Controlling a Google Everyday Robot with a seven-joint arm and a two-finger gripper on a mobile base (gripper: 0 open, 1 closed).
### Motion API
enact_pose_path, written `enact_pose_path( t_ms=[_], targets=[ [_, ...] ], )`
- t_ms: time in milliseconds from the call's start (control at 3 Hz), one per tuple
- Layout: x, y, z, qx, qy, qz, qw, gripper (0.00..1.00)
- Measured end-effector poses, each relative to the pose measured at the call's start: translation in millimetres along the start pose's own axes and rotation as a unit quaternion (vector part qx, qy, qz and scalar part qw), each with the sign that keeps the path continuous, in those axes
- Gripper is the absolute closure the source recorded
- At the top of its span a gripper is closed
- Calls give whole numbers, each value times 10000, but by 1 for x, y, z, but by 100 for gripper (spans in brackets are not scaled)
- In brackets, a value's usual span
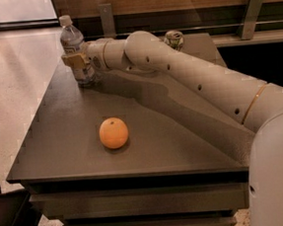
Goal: Pick blue plastic bottle
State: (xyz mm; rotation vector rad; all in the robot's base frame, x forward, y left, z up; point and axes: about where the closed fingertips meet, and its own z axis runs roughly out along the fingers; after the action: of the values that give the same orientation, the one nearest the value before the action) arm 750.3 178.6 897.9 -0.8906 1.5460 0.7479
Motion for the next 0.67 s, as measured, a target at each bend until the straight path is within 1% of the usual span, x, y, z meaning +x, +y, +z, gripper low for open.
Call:
enact_pose_path(
  t_ms=[333, 667],
  targets=[
    [-20, -1, -4, -148, -104, -54, 9998, 100],
    [-44, -6, -12, -195, -257, -142, 9994, 100]
  ],
)
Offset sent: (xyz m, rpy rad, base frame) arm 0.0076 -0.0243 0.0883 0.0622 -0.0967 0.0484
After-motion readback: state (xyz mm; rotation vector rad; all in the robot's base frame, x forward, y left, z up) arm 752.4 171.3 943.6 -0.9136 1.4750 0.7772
